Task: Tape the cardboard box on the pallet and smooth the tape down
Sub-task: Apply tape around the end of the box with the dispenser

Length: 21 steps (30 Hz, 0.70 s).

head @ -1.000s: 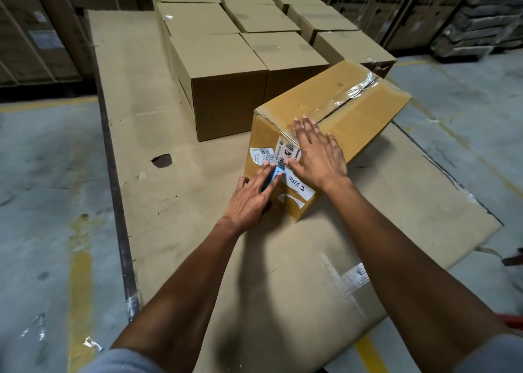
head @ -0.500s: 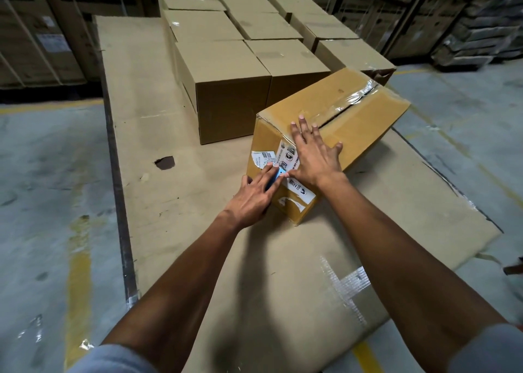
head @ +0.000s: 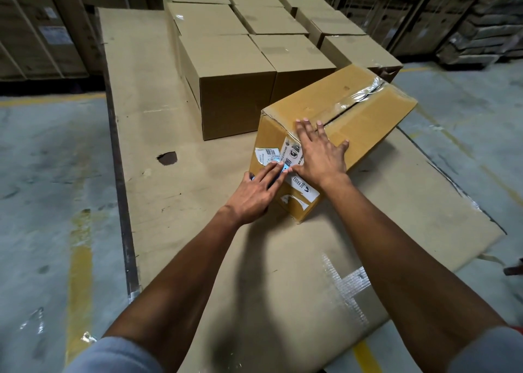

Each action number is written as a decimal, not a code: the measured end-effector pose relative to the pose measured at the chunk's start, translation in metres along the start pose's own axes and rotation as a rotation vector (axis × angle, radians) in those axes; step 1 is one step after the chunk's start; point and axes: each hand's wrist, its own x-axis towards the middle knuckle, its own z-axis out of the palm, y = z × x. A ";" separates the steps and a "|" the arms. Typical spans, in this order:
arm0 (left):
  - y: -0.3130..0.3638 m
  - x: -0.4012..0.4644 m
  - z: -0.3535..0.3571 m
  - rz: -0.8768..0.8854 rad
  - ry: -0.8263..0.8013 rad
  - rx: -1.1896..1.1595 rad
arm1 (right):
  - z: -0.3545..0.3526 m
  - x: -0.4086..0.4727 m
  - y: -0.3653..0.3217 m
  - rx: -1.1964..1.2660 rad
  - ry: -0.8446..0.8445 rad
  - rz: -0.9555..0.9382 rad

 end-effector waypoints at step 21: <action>0.008 -0.002 0.000 -0.027 0.013 -0.048 | -0.002 -0.005 -0.003 -0.017 0.011 0.018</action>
